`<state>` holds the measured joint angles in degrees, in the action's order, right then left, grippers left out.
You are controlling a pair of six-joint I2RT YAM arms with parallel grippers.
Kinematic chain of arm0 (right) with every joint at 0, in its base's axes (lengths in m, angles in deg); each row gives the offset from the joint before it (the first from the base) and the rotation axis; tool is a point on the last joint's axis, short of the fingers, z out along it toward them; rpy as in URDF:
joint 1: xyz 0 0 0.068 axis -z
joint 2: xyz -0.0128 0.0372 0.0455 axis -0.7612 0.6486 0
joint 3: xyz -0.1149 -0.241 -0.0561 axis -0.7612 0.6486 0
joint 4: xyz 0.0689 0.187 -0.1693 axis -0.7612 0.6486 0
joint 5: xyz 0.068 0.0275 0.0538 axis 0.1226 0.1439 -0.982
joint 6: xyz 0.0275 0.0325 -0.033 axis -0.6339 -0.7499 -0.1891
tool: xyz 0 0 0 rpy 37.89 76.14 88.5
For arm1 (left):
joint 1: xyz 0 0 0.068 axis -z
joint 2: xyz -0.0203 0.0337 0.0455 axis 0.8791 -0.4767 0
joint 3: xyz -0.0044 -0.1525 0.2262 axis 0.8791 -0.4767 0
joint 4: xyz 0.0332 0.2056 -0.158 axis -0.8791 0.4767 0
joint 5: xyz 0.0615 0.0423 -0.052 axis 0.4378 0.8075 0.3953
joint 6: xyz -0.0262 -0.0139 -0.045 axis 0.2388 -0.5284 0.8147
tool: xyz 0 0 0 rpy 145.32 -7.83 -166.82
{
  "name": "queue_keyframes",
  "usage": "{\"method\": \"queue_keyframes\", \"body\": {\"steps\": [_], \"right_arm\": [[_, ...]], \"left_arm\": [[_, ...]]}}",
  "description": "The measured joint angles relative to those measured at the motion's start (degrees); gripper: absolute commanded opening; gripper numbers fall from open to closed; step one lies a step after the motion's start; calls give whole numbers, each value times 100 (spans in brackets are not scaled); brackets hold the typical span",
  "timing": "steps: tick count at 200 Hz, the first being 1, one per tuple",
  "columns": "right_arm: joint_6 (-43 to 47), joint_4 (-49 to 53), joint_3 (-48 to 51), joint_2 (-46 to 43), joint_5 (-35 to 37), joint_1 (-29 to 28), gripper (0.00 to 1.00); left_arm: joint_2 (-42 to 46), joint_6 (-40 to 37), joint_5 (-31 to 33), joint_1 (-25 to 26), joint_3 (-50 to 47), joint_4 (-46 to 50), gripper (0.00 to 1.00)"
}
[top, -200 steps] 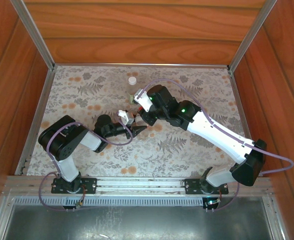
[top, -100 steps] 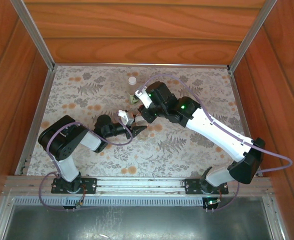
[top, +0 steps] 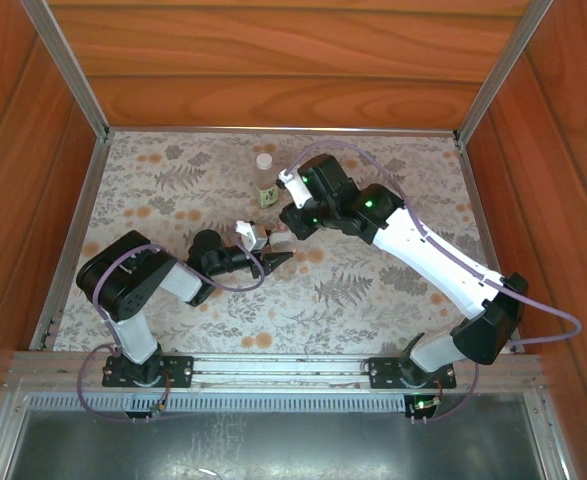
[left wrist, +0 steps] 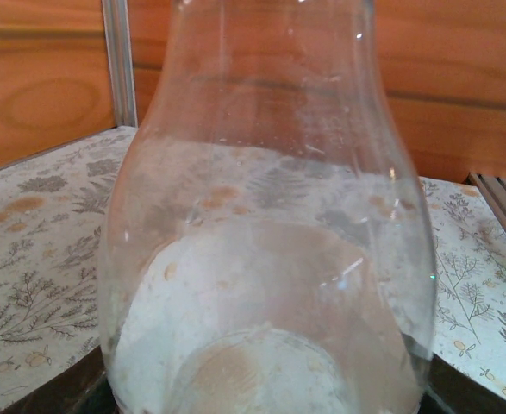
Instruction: Screw on the bottle caps
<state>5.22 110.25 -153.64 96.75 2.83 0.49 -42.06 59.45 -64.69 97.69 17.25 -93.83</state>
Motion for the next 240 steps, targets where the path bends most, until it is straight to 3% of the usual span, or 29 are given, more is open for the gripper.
{"method": "queue_keyframes", "body": {"steps": [240], "right_arm": [[59, -127, 44, 74, -721, 76, 37]], "left_arm": [[0, -4, -26, -13, -4, -2, 57]]}}
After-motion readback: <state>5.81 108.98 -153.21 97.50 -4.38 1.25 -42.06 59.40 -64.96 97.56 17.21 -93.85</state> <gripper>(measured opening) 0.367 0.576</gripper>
